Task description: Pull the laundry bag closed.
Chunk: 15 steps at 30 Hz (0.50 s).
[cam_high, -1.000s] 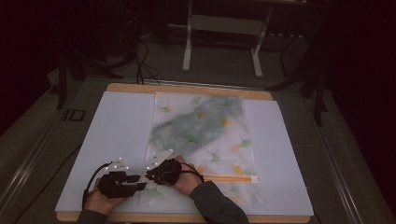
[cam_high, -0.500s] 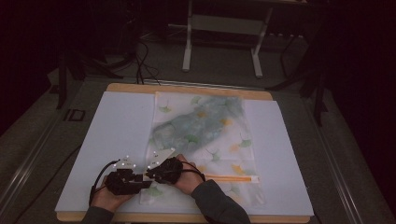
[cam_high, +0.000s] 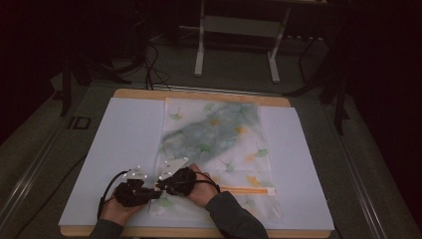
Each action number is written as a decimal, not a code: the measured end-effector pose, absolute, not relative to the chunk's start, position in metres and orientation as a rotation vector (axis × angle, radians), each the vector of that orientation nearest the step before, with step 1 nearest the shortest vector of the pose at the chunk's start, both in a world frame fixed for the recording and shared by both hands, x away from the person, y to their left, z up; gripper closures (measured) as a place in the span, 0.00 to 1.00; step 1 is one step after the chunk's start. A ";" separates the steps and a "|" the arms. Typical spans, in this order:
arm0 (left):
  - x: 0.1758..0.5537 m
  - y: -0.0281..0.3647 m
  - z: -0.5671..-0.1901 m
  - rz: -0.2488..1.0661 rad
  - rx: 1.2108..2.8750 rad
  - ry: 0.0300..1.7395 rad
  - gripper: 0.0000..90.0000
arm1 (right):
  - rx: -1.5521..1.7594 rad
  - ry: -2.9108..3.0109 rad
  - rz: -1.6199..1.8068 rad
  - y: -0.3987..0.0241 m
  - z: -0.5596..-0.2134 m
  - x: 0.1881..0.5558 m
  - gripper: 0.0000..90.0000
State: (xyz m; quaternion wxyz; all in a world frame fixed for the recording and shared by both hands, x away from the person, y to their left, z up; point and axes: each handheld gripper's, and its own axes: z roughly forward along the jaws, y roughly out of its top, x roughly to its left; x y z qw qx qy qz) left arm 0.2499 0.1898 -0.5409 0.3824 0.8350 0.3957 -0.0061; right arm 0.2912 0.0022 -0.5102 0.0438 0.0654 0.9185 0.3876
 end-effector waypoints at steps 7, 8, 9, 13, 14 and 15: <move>0.249 0.190 -0.541 -0.004 2.133 1.009 0.98 | 0.207 2.820 1.184 0.000 -0.513 0.293 0.94; 0.249 0.190 -0.541 -0.002 2.134 1.007 0.98 | 0.208 2.821 1.182 0.000 -0.514 0.293 0.94; 0.249 0.190 -0.541 0.001 2.136 1.006 0.98 | 0.208 2.822 1.182 -0.001 -0.514 0.293 0.94; 0.248 0.191 -0.540 -0.001 2.132 1.006 0.98 | 0.204 2.828 1.183 -0.001 -0.515 0.293 0.94; 0.248 0.191 -0.540 0.000 2.130 1.007 0.98 | 0.201 2.830 1.180 -0.002 -0.516 0.293 0.94; 0.248 0.191 -0.540 0.000 2.129 1.007 0.99 | 0.202 2.833 1.177 -0.002 -0.516 0.294 0.94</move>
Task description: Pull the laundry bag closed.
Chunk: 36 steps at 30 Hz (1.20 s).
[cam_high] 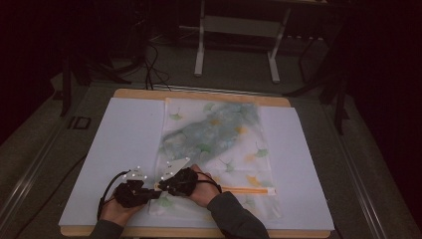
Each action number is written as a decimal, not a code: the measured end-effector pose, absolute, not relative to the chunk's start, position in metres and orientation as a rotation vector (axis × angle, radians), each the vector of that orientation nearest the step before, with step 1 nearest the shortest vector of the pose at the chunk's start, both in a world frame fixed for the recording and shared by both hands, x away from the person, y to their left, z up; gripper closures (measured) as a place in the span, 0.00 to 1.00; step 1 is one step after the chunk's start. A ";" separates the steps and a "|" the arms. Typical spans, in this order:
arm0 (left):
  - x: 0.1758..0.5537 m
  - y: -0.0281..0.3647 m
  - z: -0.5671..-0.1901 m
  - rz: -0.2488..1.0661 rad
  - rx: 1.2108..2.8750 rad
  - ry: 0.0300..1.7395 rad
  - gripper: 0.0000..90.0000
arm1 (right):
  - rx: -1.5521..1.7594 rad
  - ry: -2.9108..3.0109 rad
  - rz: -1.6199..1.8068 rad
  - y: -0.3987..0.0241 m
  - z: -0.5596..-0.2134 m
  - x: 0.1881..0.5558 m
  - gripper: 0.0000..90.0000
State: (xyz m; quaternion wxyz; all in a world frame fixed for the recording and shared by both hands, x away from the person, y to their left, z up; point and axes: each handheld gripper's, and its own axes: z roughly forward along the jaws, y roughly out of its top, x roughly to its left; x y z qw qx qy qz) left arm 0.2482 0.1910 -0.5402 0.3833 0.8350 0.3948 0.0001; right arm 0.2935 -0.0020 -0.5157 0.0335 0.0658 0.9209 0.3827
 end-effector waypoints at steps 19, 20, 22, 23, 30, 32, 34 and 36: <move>0.248 0.196 -0.539 0.008 2.109 1.017 0.99 | 0.188 2.845 1.134 -0.003 -0.522 0.295 0.94; 0.248 0.196 -0.539 0.008 2.108 1.019 0.99 | 0.186 2.844 1.133 -0.003 -0.522 0.295 0.94; 0.248 0.196 -0.539 0.009 2.109 1.020 0.99 | 0.186 2.845 1.125 -0.004 -0.522 0.295 0.94; 0.248 0.196 -0.539 0.008 2.110 1.020 0.99 | 0.185 2.843 1.123 -0.004 -0.523 0.295 0.94; 0.248 0.197 -0.539 0.013 2.110 1.019 0.99 | 0.180 2.847 1.094 -0.006 -0.525 0.294 0.94; 0.247 0.197 -0.539 0.015 2.110 1.018 0.99 | 0.178 2.847 1.086 -0.007 -0.525 0.295 0.94; 0.248 0.197 -0.539 0.016 2.111 1.017 0.99 | 0.170 2.847 1.078 -0.007 -0.526 0.295 0.94; 0.248 0.197 -0.539 0.018 2.111 1.015 0.99 | 0.171 2.849 1.077 -0.008 -0.526 0.294 0.94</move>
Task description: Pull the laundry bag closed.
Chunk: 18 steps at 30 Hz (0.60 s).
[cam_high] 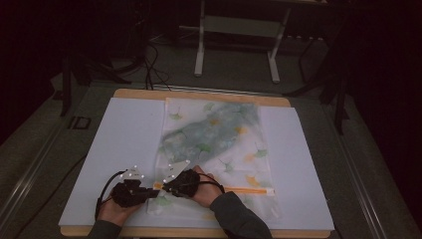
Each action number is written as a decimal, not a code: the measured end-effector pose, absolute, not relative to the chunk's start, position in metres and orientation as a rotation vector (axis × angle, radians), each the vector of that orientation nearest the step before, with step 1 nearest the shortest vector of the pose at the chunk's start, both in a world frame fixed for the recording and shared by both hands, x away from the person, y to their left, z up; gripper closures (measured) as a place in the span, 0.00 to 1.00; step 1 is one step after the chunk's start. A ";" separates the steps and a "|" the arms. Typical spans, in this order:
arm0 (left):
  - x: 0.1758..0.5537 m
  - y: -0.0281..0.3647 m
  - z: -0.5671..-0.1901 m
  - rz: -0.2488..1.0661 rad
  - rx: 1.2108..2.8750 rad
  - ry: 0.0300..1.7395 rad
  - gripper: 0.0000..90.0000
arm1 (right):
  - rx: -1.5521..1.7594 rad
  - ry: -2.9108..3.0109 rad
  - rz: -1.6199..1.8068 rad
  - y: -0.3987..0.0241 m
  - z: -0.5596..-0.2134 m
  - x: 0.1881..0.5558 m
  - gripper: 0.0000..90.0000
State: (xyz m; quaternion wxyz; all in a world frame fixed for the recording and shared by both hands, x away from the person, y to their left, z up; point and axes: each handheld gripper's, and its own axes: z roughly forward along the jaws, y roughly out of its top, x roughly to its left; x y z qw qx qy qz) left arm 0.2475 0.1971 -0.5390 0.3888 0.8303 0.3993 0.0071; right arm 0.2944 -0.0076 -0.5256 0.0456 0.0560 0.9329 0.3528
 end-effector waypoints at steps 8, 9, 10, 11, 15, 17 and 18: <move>0.247 0.197 -0.539 0.029 2.112 1.012 0.98 | 0.169 2.854 1.065 -0.009 -0.527 0.294 0.94; 0.247 0.197 -0.539 0.028 2.111 1.011 0.98 | 0.167 2.855 1.066 -0.010 -0.527 0.295 0.94; 0.247 0.197 -0.539 0.028 2.110 1.010 0.98 | 0.170 2.856 1.062 -0.010 -0.528 0.295 0.94; 0.247 0.197 -0.538 0.028 2.108 1.010 0.98 | 0.169 2.857 1.064 -0.010 -0.528 0.295 0.94; 0.247 0.198 -0.538 0.029 2.105 1.009 0.98 | 0.176 2.859 1.063 -0.011 -0.529 0.296 0.94; 0.246 0.198 -0.538 0.030 2.103 1.010 0.99 | 0.175 2.858 1.063 -0.012 -0.529 0.296 0.94; 0.246 0.198 -0.538 0.031 2.102 1.007 0.98 | 0.178 2.858 1.065 -0.012 -0.530 0.296 0.94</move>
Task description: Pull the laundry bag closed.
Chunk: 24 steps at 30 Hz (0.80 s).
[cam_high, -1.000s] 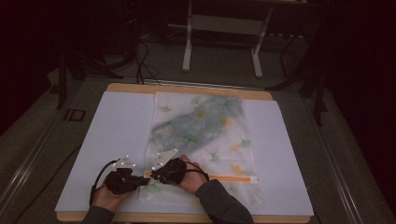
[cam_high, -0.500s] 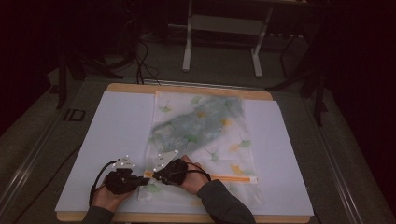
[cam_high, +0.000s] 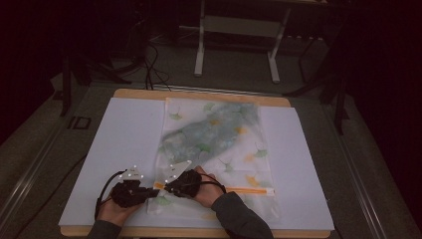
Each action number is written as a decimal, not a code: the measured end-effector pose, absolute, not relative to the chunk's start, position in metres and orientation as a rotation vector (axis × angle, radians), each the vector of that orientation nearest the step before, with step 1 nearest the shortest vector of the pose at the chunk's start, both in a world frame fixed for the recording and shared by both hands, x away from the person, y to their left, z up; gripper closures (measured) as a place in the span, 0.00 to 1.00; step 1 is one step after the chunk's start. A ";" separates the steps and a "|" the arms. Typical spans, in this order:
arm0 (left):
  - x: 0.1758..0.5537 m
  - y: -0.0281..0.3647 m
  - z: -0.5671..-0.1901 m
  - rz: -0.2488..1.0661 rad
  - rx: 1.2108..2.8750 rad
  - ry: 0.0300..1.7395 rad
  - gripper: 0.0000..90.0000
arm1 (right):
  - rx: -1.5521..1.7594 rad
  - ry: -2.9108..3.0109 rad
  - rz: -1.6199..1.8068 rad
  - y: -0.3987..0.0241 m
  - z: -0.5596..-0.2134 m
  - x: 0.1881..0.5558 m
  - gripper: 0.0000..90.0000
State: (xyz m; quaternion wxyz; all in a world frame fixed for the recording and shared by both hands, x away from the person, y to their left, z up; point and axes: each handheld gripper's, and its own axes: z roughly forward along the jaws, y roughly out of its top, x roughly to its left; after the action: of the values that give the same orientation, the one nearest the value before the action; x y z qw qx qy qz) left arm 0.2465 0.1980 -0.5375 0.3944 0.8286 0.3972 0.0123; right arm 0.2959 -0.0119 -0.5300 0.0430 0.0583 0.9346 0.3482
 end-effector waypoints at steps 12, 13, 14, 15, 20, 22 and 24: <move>0.246 0.200 -0.536 0.041 2.084 1.007 0.99 | 0.187 2.863 1.031 -0.019 -0.533 0.298 0.94; 0.246 0.201 -0.535 0.040 2.084 1.006 0.98 | 0.189 2.863 1.028 -0.020 -0.533 0.298 0.94; 0.246 0.201 -0.535 0.042 2.083 1.005 0.98 | 0.192 2.865 1.027 -0.020 -0.533 0.298 0.94; 0.246 0.201 -0.535 0.042 2.083 1.006 0.98 | 0.188 2.864 1.028 -0.021 -0.533 0.298 0.94; 0.246 0.202 -0.534 0.044 2.075 1.006 0.99 | 0.183 2.866 1.006 -0.023 -0.531 0.298 0.94; 0.245 0.202 -0.534 0.044 2.073 1.007 0.99 | 0.178 2.865 0.998 -0.023 -0.531 0.298 0.94; 0.246 0.202 -0.534 0.044 2.073 1.005 0.98 | 0.177 2.864 0.998 -0.024 -0.531 0.298 0.94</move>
State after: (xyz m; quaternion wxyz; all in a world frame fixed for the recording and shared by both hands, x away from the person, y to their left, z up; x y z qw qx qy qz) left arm 0.2456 0.2022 -0.5344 0.4066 0.8219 0.3986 0.0176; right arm 0.2979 -0.0236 -0.5312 0.0518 0.0583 0.9415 0.3280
